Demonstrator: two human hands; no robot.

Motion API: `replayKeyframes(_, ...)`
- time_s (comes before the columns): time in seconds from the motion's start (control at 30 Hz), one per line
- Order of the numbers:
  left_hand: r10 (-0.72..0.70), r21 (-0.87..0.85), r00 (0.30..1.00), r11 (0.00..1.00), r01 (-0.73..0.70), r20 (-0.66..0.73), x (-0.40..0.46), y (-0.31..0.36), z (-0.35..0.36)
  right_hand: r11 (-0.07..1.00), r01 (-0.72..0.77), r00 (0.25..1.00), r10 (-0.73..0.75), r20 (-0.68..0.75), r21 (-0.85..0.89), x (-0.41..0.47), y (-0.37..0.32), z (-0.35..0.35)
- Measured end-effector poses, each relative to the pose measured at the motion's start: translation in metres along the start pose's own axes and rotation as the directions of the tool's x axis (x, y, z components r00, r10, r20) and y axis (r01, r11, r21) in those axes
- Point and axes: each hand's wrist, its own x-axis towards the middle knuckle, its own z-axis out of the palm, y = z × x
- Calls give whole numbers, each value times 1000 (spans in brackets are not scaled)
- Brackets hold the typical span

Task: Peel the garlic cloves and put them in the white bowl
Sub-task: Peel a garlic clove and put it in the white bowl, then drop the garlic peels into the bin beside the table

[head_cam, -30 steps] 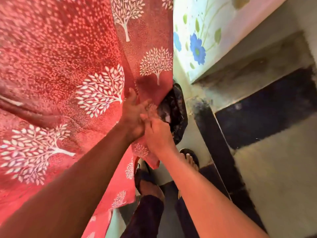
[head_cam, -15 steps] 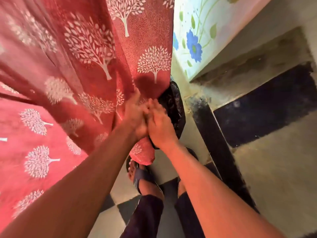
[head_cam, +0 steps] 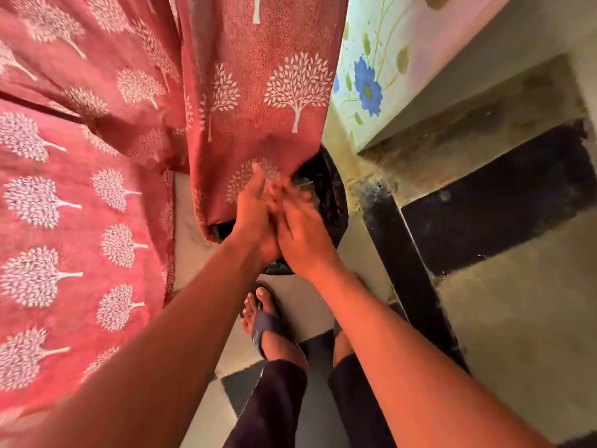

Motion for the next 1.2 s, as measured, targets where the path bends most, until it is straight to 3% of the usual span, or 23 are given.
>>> replayKeyframes(0.07, -26, 1, 999, 1000, 26, 28, -19, 8, 4, 996, -65, 998, 67, 19, -57, -4, 0, -10)
replayKeyframes(0.13, -21, 47, 1000, 999, 20, 16, -46, 19, 11, 986, -152, 984, 145, -99, -64, -9, -9, -28)
replayKeyframes(0.27, 55, 189, 998, 981, -49, -25, -115, 42, 37, 1000, -24, 980, 26, -199, 9, -44, -68, -78)
replayKeyframes(0.37, 83, 254, 996, 964, -76, -14, -183, 56, 62, 997, -46, 970, 61, -236, 70, -93, -127, -120)
replayKeyframes(0.53, 150, 445, 984, 878, -176, 94, -330, 73, 118, 970, -74, 900, 164, -403, 230, -201, -232, -195)
replayKeyframes(0.73, 145, 558, 940, 773, -303, 309, -500, 67, 184, 952, 27, 775, 172, -608, 303, -332, -338, -289)
replayKeyframes(0.87, 88, 632, 901, 684, -365, 425, -566, 40, 219, 969, 21, 651, 173, -739, 245, -395, -356, -336)
replayKeyframes(1.07, -21, 705, 834, 545, -453, 552, -593, -13, 289, 984, -12, 495, 159, -854, 176, -447, -338, -401)
replayKeyframes(1.13, -20, 715, 804, 470, -518, 595, -593, -34, 319, 990, -30, 458, 136, -878, 138, -460, -321, -425)
replayKeyframes(1.2, 23, 708, 753, 325, -627, 657, -588, -59, 350, 994, -43, 436, 113, -893, 104, -475, -296, -448)
